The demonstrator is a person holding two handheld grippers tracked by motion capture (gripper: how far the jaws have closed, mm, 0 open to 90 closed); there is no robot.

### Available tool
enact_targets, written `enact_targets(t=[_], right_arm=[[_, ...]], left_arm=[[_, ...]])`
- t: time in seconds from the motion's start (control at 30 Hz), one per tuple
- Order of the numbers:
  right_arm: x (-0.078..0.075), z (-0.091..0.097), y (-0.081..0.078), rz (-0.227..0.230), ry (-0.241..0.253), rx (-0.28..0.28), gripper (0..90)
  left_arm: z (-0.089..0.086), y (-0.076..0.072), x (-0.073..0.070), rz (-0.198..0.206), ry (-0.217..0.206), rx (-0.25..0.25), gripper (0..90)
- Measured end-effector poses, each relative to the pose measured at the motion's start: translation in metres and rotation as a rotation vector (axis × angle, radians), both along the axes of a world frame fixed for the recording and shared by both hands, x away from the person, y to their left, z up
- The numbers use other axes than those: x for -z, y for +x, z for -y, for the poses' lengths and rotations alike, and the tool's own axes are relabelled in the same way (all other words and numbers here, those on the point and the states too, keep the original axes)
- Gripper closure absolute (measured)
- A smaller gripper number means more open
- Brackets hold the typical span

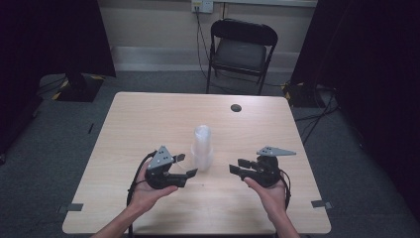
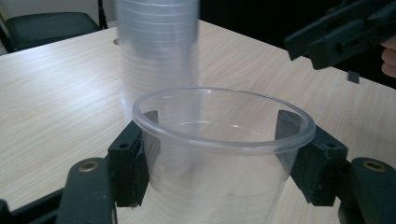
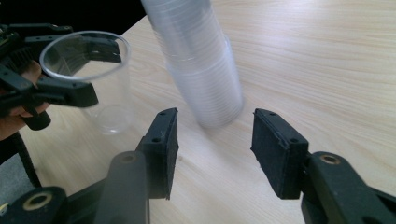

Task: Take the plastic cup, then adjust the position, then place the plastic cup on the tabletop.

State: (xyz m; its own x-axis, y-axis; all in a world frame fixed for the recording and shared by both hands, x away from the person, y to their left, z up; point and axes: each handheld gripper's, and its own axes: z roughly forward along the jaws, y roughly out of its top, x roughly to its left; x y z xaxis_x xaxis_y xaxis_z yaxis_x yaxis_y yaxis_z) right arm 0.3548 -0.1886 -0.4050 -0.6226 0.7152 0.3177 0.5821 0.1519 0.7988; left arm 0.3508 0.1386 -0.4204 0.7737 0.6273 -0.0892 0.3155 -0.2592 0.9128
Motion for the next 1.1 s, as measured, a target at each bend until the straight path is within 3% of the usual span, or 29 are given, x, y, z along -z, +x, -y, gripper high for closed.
enact_targets(t=[0.6,0.87,1.03,1.1], right_arm=[[0.002,0.01,-0.001,0.008,-0.022,0.03,50.8],[0.003,0.014,-0.001,0.004,-0.022,0.048,50.9],[0.003,0.017,0.001,0.002,-0.016,0.06,50.8],[0.002,0.018,0.0,0.003,-0.015,0.061,50.8]], left_arm=[[-0.023,0.018,-0.019,0.03,-0.042,-0.141,31.8],[-0.032,0.027,-0.025,0.051,-0.048,-0.174,31.9],[-0.038,0.034,-0.029,0.042,-0.082,-0.194,32.0],[-0.04,0.037,-0.028,0.035,-0.076,-0.204,32.0]])
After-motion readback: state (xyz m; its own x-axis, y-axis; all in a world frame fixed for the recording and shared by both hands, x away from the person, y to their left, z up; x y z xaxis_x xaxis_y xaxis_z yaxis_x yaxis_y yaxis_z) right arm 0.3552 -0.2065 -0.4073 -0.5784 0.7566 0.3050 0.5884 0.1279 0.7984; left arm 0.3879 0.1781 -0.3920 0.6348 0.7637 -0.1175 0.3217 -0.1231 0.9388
